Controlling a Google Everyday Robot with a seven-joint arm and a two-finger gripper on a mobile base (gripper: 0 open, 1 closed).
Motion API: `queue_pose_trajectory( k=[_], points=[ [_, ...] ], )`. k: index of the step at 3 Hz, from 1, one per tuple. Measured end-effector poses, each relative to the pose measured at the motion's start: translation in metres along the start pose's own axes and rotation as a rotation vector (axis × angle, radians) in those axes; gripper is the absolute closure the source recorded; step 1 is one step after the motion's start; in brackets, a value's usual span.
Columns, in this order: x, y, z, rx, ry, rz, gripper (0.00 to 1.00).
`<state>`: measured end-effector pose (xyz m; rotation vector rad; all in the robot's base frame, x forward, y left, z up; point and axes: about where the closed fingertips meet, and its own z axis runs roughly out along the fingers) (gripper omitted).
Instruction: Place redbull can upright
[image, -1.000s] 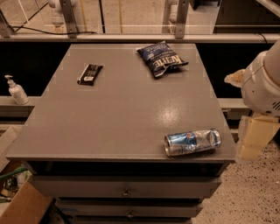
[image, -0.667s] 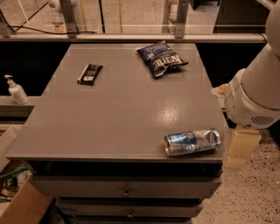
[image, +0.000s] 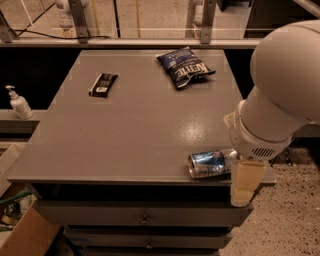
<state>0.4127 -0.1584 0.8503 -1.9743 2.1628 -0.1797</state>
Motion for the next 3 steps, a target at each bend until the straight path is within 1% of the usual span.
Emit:
queue_pose_trajectory(
  k=[1, 2, 3],
  points=[
    [-0.01, 0.005, 0.017, -0.019, 0.001, 0.004, 0.0],
    [-0.023, 0.009, 0.026, -0.033, 0.003, 0.0, 0.0],
    [-0.038, 0.016, 0.033, -0.044, 0.002, -0.01, 0.16]
  ],
)
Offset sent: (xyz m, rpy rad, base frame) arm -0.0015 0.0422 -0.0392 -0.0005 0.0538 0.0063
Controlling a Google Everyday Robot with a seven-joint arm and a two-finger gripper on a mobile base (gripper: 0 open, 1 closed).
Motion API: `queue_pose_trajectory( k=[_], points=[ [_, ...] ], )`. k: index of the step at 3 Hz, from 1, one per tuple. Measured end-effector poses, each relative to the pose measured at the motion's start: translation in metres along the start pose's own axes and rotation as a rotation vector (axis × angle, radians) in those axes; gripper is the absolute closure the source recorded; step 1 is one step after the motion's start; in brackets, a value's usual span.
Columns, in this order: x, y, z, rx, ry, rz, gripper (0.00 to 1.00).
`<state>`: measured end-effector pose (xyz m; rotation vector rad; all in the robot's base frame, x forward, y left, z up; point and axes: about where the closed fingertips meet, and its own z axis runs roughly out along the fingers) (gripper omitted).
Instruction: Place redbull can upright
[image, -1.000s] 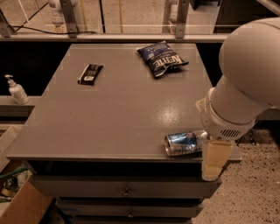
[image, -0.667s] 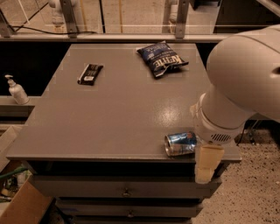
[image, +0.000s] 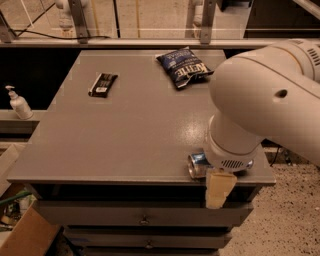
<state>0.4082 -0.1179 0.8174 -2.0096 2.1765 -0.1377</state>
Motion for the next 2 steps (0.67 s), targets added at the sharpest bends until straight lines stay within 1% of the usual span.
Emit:
queue_pose_trajectory(
  k=[1, 2],
  points=[
    [-0.0083, 0.0016, 0.0015, -0.007, 0.009, 0.001, 0.39],
    [-0.0144, -0.0006, -0.0038, -0.005, 0.026, 0.005, 0.63]
  ],
)
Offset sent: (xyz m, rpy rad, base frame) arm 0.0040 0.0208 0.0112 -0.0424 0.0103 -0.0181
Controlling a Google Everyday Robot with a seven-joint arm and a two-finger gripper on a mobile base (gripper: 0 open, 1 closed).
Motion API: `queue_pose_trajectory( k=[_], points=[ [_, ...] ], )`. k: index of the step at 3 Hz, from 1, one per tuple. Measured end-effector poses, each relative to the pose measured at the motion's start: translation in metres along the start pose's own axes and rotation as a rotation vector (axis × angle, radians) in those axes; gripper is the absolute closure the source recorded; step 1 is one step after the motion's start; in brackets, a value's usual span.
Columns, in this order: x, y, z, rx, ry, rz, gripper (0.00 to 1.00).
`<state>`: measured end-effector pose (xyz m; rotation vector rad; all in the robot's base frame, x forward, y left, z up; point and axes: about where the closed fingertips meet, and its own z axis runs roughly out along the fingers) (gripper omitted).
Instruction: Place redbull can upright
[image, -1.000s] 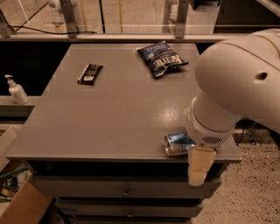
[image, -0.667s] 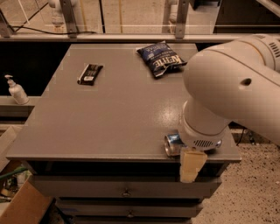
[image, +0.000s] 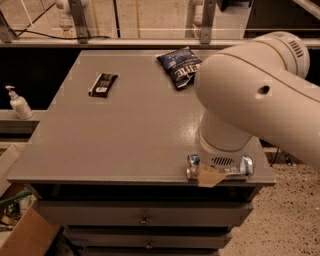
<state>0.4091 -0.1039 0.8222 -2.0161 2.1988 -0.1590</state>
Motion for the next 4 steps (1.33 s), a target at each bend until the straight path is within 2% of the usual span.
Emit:
queue_pose_trajectory(
  k=[1, 2, 3, 4],
  points=[
    [-0.01, -0.002, -0.01, 0.003, 0.003, 0.001, 0.86],
    [-0.034, -0.002, -0.03, -0.002, -0.074, -0.014, 1.0],
    [-0.054, 0.003, -0.043, -0.021, -0.145, -0.027, 1.0],
    [-0.097, 0.023, -0.056, -0.149, -0.477, -0.032, 1.0]
  ],
)
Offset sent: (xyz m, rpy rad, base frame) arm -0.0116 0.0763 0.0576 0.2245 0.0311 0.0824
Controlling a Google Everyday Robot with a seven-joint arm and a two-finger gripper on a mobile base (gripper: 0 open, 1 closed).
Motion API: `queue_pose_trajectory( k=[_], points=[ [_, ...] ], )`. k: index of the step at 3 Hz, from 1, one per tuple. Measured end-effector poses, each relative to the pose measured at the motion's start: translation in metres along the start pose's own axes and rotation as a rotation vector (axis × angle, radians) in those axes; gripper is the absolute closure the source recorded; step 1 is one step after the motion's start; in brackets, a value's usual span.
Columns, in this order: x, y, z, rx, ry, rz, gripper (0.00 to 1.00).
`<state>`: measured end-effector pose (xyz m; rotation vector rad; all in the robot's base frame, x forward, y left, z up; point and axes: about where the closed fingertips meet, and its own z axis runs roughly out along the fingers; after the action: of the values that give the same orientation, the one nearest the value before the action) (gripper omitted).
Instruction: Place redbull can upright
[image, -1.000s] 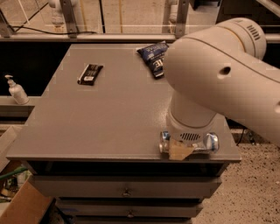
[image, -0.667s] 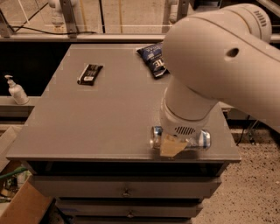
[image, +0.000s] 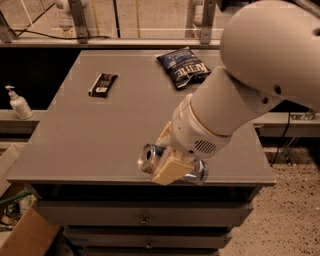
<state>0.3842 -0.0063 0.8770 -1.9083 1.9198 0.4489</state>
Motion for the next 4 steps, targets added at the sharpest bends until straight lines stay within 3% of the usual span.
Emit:
queue_pose_trajectory(
  k=[1, 2, 4],
  points=[
    [-0.011, 0.009, -0.001, -0.011, 0.012, 0.036, 1.0],
    [0.026, -0.018, 0.004, 0.049, -0.073, 0.151, 1.0],
    [0.065, -0.106, -0.023, 0.268, -0.361, 0.304, 1.0]
  ],
)
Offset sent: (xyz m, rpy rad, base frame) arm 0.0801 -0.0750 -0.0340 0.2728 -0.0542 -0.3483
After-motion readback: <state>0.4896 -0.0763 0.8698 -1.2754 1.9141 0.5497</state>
